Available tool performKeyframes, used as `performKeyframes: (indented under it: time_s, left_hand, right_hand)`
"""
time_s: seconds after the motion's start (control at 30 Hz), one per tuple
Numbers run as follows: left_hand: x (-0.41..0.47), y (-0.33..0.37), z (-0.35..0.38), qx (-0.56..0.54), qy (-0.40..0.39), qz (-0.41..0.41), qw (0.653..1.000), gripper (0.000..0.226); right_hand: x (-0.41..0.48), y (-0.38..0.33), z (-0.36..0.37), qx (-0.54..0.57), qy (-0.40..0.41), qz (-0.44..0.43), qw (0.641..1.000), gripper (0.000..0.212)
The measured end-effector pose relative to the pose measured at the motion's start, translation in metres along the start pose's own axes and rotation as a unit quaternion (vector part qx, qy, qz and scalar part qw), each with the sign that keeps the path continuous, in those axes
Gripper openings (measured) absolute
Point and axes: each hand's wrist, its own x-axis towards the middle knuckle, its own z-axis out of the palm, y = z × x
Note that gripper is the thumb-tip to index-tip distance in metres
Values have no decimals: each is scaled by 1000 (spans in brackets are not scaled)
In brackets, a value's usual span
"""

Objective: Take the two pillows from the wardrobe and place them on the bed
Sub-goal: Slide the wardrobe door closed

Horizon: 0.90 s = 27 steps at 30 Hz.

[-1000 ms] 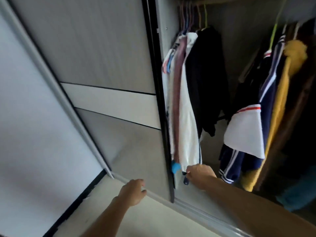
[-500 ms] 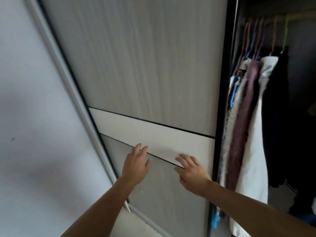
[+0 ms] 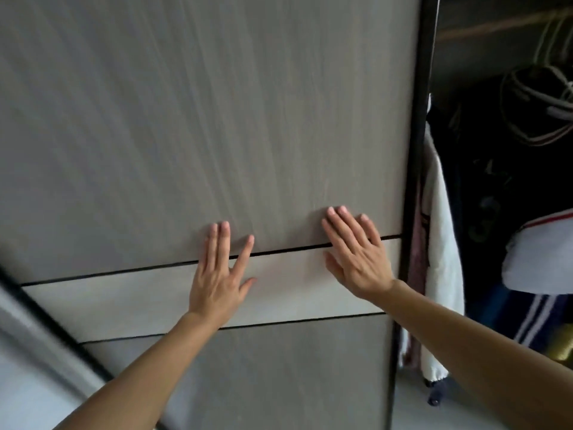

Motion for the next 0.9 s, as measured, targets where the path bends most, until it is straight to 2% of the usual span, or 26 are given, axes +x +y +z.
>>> performKeyframes:
  time_s: [0.13,0.3,0.67,0.9]
  left_hand:
    - [1,-2,9,-15,37,35,999,102]
    - [3,-6,17,-39,79,65,994,97]
    - [16,22,9,-71,73,66,993,90]
    - [33,60,5,-64,66,134,987,86]
  right_hand:
    - [-8,16,-2,-85,-23,13,996,62]
    - [-14,27,-3,-144,-51,20,988,62]
    - [-27,48,-20,-186,-95,43,977,64]
    - [-41,78,-42,-214,-159,88,960,65]
